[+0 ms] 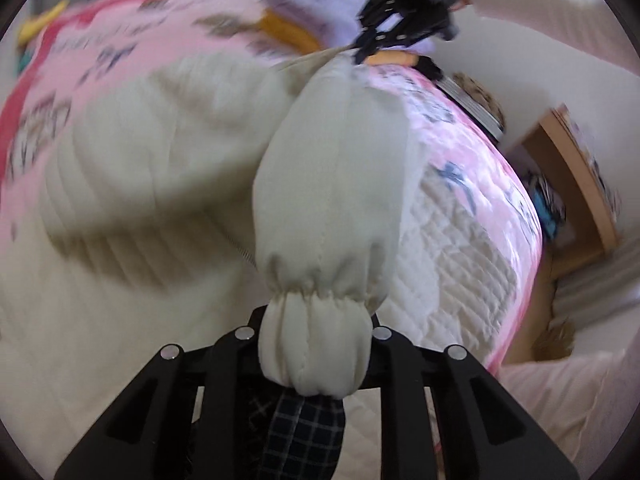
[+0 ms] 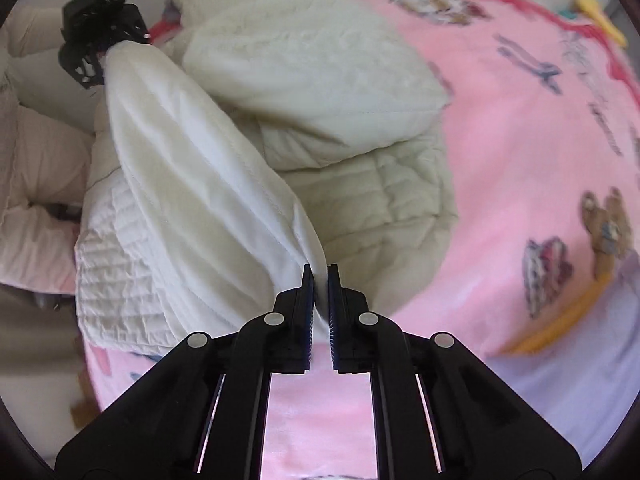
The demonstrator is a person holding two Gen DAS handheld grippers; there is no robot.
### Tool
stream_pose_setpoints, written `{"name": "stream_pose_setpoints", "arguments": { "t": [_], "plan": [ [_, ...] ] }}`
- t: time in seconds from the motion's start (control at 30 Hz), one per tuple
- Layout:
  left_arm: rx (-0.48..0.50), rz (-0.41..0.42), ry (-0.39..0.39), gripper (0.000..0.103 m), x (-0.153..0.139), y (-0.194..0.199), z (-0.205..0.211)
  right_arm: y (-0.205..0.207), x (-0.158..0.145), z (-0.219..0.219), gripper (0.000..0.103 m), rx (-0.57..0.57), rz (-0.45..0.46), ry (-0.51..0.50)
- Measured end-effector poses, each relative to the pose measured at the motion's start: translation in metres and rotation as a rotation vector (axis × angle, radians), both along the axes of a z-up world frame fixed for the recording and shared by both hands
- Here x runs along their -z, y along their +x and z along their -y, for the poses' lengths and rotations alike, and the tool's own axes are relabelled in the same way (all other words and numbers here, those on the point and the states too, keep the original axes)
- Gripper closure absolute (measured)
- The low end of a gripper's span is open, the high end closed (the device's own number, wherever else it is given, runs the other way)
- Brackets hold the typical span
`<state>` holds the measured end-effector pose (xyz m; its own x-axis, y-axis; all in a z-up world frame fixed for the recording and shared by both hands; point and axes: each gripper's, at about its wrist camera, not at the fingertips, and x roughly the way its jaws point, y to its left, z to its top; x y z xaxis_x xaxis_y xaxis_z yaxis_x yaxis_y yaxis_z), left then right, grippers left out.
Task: Fold large clothes
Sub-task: 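Grasp the sleeve cuff with the left tool while the right tool grips the sleeve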
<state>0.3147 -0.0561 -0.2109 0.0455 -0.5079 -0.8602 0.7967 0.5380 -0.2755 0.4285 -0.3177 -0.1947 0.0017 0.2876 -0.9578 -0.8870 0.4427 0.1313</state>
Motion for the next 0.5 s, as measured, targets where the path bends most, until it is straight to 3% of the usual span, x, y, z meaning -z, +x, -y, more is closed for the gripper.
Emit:
{"name": "stream_pose_setpoints", "arguments": {
  "t": [0.13, 0.33, 0.43, 0.5],
  "plan": [
    [0.011, 0.053, 0.028, 0.082, -0.022, 0.004, 0.005, -0.016, -0.015, 0.016, 0.097, 0.106, 0.102, 0.056],
    [-0.014, 0.015, 0.094, 0.082, -0.024, 0.079, -0.004, 0.006, -0.006, 0.02, 0.097, 0.18, 0.126, 0.075],
    [0.011, -0.063, 0.097, 0.081, -0.016, 0.12, -0.001, 0.013, 0.004, 0.023, 0.097, 0.223, 0.144, 0.056],
    [0.021, -0.157, 0.128, 0.08, 0.009, 0.14, 0.008, 0.018, 0.016, 0.024, 0.097, 0.249, 0.145, 0.017]
  ]
}}
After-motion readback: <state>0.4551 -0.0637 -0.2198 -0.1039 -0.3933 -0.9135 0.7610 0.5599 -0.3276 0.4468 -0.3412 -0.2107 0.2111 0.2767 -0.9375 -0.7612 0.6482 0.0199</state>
